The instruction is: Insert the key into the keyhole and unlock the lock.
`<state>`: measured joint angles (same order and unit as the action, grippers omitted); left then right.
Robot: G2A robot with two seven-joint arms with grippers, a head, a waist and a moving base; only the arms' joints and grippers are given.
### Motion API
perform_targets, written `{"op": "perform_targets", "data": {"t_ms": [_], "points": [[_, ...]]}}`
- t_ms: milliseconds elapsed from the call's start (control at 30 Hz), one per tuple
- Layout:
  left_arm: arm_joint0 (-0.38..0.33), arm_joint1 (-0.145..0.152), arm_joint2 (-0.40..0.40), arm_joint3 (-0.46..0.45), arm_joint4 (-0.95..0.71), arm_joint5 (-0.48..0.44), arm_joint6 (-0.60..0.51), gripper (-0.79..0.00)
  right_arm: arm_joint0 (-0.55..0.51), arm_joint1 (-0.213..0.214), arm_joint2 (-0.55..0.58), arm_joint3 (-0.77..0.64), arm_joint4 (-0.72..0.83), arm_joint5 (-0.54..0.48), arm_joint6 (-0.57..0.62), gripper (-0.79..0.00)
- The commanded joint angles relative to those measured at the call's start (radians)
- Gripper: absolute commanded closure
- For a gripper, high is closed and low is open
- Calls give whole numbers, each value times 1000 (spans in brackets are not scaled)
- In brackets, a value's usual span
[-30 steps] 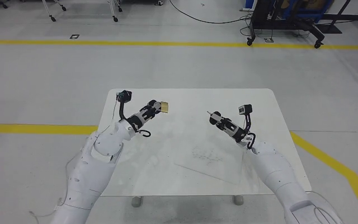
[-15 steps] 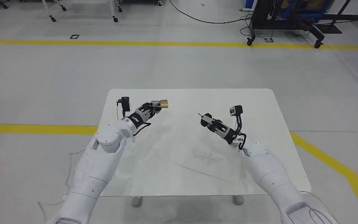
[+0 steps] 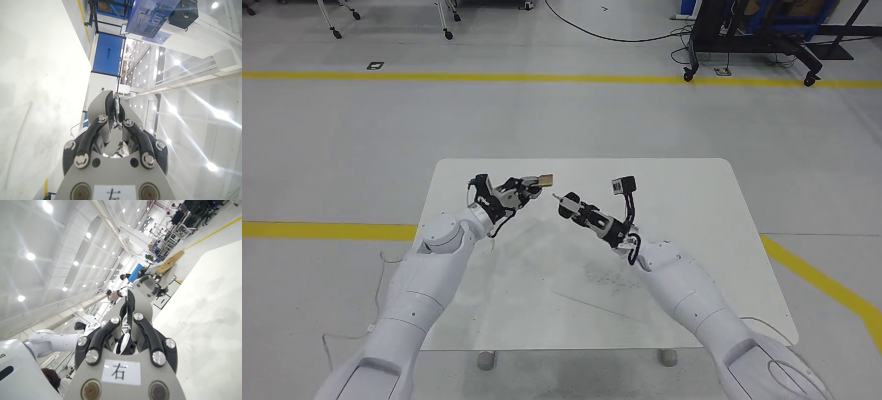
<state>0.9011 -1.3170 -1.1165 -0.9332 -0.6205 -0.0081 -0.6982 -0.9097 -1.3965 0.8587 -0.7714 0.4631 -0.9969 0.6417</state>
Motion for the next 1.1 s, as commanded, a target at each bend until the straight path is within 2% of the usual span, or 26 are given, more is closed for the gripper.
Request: {"op": "perform_targets", "data": {"t_ms": [0, 333, 733, 1067], "points": [[-4, -2, 4, 8, -5, -3, -28, 0, 7, -10, -11, 4, 3, -15, -9, 0], [-16, -6, 12, 25, -6, -69, -148, 0, 14, -43, 2, 17, -96, -15, -118, 0], [-13, -8, 13, 14, -13, -112, -229, 0, 4, -48, 67, 31, -200, -15, -208, 0], [-9, -3, 8, 2, 19, -167, -286, 0, -17, -48, 112, 9, -232, -15, -231, 0]]}}
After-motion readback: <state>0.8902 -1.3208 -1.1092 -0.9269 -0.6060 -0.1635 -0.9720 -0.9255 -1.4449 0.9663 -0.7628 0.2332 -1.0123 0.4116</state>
